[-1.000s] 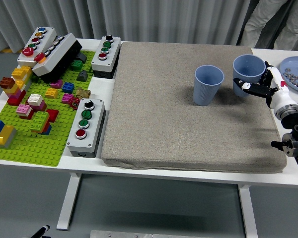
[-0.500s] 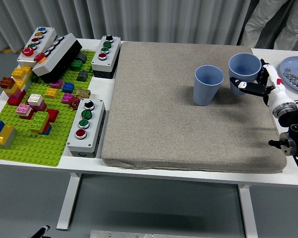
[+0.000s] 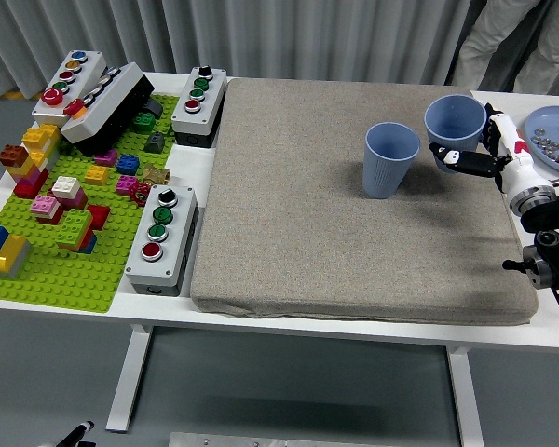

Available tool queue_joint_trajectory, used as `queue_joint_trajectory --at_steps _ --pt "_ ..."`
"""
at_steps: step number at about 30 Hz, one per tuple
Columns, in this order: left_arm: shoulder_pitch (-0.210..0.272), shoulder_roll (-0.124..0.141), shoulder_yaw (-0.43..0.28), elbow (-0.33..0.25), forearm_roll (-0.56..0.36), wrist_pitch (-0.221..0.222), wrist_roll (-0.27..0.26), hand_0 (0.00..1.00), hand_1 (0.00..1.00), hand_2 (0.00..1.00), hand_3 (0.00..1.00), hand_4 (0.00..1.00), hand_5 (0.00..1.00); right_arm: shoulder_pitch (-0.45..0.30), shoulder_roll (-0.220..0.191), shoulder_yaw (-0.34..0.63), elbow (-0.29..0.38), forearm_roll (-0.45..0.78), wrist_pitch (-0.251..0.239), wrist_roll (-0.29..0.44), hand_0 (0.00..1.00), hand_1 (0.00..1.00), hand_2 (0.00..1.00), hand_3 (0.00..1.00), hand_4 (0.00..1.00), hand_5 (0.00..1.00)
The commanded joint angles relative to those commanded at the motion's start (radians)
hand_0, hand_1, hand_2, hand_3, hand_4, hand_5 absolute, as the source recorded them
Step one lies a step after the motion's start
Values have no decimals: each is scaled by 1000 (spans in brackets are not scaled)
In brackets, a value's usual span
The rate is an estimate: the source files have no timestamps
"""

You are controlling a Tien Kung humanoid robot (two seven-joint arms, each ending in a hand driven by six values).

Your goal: Pick cup pour cup place

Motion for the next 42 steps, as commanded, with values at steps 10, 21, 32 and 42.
queue_joint_trajectory --at_steps 10,21,32,42 --pt "-1 0 -2 0 0 1 0 822 801 887 786 637 982 13 5 -17 33 -162 -22 -29 697 677 571 611 683 79" --pt "4 0 1 0 -2 1 1 822 800 887 786 638 982 12 6 -13 40 -167 -28 -29 697 678 572 611 681 77" --pt "4 1 0 0 -1 1 1 822 801 887 787 638 982 15 4 -10 56 -317 -48 -51 699 679 570 611 681 77" --pt "2 1 -1 0 -1 2 0 822 801 887 787 638 982 20 3 -16 80 -448 -50 -82 699 678 568 611 680 77"
